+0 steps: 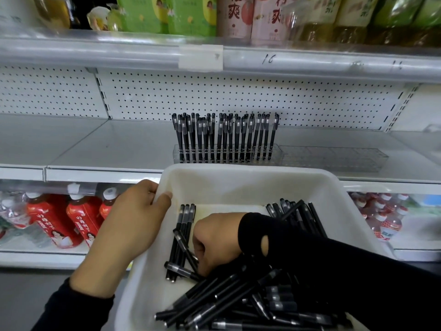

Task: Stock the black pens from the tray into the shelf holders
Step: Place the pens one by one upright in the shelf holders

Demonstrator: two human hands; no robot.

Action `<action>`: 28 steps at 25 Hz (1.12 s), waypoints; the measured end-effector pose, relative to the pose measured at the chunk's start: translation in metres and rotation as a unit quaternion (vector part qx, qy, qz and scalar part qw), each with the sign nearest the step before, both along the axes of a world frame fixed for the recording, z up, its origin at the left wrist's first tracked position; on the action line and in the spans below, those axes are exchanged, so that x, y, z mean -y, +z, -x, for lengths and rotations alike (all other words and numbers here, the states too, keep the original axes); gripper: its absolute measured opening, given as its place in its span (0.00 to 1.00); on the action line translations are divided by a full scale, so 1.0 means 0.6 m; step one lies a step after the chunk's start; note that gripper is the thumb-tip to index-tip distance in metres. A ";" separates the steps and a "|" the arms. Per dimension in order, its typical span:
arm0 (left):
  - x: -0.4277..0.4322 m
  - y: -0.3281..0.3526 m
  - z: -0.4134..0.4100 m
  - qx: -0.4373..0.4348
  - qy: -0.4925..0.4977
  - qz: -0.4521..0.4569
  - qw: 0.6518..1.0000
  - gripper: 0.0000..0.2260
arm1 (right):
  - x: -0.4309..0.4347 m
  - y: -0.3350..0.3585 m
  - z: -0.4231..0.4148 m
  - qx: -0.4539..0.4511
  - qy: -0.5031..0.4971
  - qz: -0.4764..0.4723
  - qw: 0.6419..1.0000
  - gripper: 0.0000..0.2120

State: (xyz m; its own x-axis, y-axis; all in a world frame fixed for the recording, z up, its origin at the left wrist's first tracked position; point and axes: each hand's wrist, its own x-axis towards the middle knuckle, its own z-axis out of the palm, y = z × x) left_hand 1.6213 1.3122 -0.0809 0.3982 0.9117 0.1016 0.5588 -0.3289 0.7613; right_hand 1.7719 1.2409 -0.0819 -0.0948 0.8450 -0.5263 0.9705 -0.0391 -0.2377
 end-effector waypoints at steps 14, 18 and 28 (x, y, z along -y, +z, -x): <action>0.006 0.007 0.006 -0.010 0.000 -0.020 1.000 0.06 | -0.015 0.068 -0.082 -0.223 -0.155 -0.132 0.953 0.11; 0.007 0.003 0.007 -0.011 -0.001 -0.013 1.000 0.06 | -0.016 0.123 -0.168 -0.368 -0.296 -0.282 0.835 0.08; 0.010 0.002 0.009 -0.003 -0.001 -0.011 1.000 0.07 | -0.109 0.086 -0.336 -0.080 -0.410 -0.571 0.707 0.04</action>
